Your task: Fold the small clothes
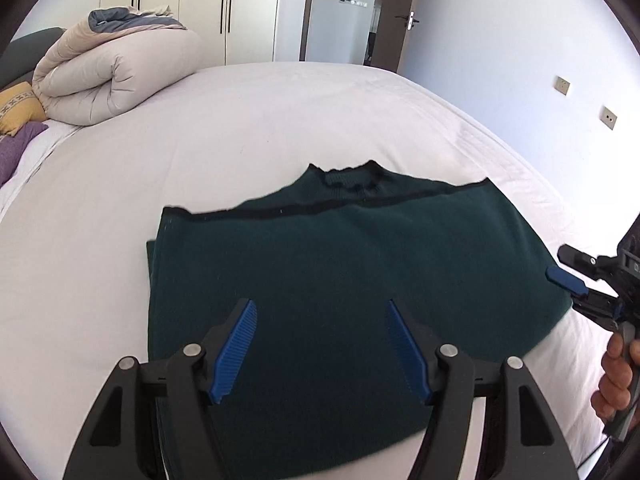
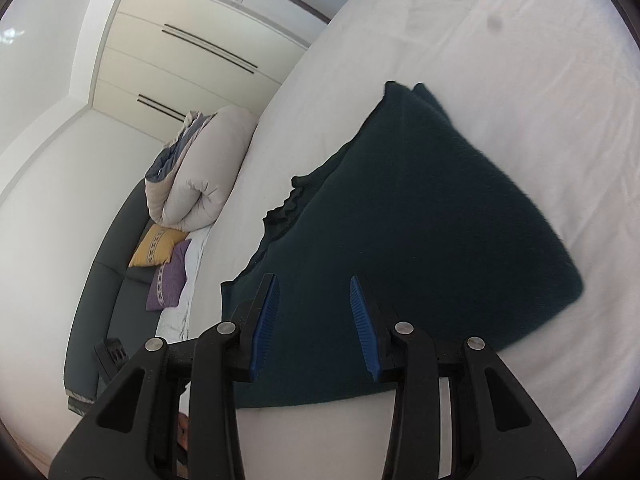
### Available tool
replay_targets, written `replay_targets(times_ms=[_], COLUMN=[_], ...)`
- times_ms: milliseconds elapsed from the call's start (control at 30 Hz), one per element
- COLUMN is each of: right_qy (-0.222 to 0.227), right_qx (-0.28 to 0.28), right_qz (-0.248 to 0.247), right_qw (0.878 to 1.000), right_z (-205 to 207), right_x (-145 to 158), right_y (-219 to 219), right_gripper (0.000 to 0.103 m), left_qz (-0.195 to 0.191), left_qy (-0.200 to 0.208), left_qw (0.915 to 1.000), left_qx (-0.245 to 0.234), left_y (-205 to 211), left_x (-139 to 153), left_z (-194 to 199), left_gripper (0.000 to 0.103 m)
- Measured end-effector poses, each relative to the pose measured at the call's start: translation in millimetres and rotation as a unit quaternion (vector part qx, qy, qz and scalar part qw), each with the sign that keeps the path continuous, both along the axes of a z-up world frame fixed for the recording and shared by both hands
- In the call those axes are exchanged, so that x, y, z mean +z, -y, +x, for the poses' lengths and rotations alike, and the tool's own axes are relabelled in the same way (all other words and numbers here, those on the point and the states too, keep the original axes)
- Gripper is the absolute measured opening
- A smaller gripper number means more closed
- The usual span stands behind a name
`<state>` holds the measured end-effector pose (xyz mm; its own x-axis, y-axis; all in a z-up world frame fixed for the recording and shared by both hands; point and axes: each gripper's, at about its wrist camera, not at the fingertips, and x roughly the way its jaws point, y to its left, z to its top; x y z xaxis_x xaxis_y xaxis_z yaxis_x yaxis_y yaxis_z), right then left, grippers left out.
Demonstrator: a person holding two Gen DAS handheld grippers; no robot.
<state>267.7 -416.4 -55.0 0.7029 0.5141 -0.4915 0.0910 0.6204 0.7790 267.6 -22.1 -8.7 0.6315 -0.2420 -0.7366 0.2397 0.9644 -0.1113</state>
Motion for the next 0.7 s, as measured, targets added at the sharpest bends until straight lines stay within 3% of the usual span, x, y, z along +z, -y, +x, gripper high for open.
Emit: replay_targets(times_ms=[100, 233, 333, 433, 533, 700], right_qy=[-0.001, -0.014, -0.027, -0.045, -0.07, -0.053], right_qx=[0.027, 0.059, 0.098, 0.122, 0.104, 0.034], right_qz=[-0.018, -0.033, -0.034, -0.022, -0.02, -0.008], right_qw=[0.999, 0.998, 0.994, 0.991, 0.992, 0.998], right_z=[28.0, 78.3, 120.6, 152.3, 173.9, 187.7], right_x=[6.6, 3.1, -5.5, -23.3, -46.8, -53.0], right_y=[-22.0, -50.5, -79.3, -103.5, -106.5, -59.4], right_gripper=[0.037, 0.037, 0.037, 0.037, 0.032, 0.03], left_qz=[-0.028, -0.017, -0.01, -0.065, -0.069, -0.093], left_qy=[-0.006, -0.014, -0.037, -0.021, -0.024, -0.021], left_qw=[0.9996, 0.9995, 0.9982, 0.9966, 0.9965, 0.9944], left_qx=[0.007, 0.023, 0.045, 0.045, 0.042, 0.046], left_y=[0.0, -1.5, -15.7, -35.0, -37.2, -50.1], left_x=[-3.2, -20.5, -48.9, -69.5, -67.8, -67.4], left_z=[41.7, 78.4, 88.1, 77.4, 77.4, 76.8], left_gripper=[0.068, 0.068, 0.068, 0.072, 0.072, 0.071])
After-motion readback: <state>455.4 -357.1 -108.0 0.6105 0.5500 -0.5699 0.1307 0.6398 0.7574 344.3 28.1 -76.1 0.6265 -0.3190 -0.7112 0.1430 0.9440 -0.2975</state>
